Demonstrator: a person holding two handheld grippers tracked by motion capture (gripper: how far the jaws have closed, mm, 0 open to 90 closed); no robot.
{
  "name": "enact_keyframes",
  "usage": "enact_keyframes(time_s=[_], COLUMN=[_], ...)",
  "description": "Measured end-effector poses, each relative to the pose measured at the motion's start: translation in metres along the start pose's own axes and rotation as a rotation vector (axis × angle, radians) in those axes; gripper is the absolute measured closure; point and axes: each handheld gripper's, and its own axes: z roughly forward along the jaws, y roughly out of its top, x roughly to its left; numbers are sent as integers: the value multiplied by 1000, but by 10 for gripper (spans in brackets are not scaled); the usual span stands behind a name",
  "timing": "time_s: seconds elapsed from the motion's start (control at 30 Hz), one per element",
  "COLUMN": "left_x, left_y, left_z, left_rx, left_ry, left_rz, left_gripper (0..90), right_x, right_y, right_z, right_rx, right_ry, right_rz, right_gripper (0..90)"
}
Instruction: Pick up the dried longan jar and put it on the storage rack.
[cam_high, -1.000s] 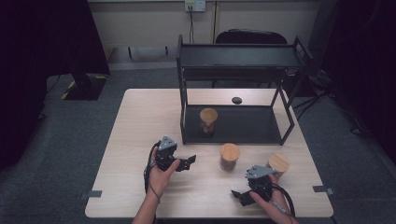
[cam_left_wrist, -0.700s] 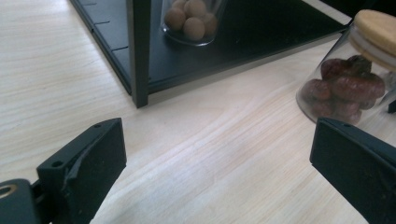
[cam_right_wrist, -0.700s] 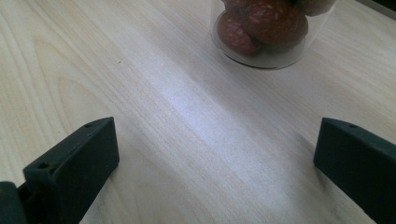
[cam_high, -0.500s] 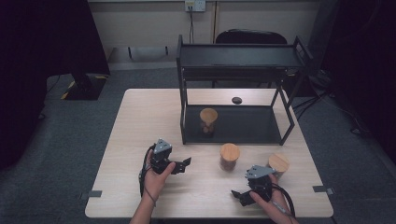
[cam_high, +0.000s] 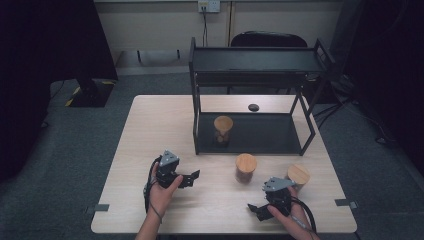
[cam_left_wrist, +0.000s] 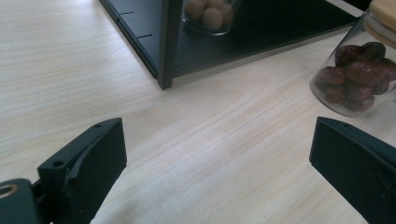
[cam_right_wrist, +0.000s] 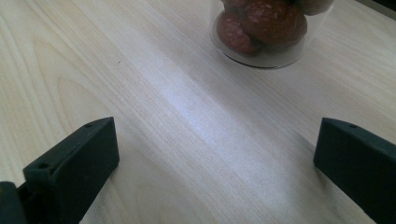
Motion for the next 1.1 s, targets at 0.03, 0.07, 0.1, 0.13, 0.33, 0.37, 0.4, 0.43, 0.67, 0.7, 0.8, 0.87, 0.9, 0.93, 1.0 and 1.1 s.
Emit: enact_keyframes(time_s=[0.03,0.07,0.1,0.13,0.33,0.37,0.4,0.43,0.67,0.7,0.8,0.87,0.9,0.93,1.0,1.1], left_x=[1,1,2,2,4,4,5,5,11,12,14,16,17,18,20,22], left_y=[-1,-2,-2,-3,-5,-5,-5,-5,-8,-9,-10,-11,-11,-12,-13,-14], left_z=[0,-1,-1,-2,-8,-9,-10,-11,-19,-21,-25,-29,-30,-31,-34,-38], left_rx=[0,1,3,2,-5,-6,-6,-4,2,-1,-6,-8,-11,-13,-8,-13], left_ry=[0,3,5,7,15,18,17,16,26,29,29,34,36,37,46,51], left_rz=[-1,-4,-1,-2,-8,-8,-9,-7,-6,-10,-14,-16,-17,-20,-18,-21], left_gripper=[36,36,36,36,36,36,36,36,36,36,36,36,36,36,36,36], right_x=[0,0,0,0,0,0,0,0,0,0,0,0,0,0,0,0], right_y=[0,0,0,0,0,0,0,0,0,0,0,0,0,0,0,0], right_z=[0,0,0,0,0,0,0,0,0,0,0,0,0,0,0,0], right_rx=[0,0,0,0,0,0,0,0,-1,-1,-1,-1,-1,-1,-1,-1], right_ry=[0,0,0,0,0,0,0,0,0,0,0,0,0,0,0,0], right_rz=[0,0,0,0,0,0,0,0,0,0,0,0,0,0,0,0], right_gripper=[0,0,0,0,0,0,0,0,0,0,0,0,0,0,0,0])
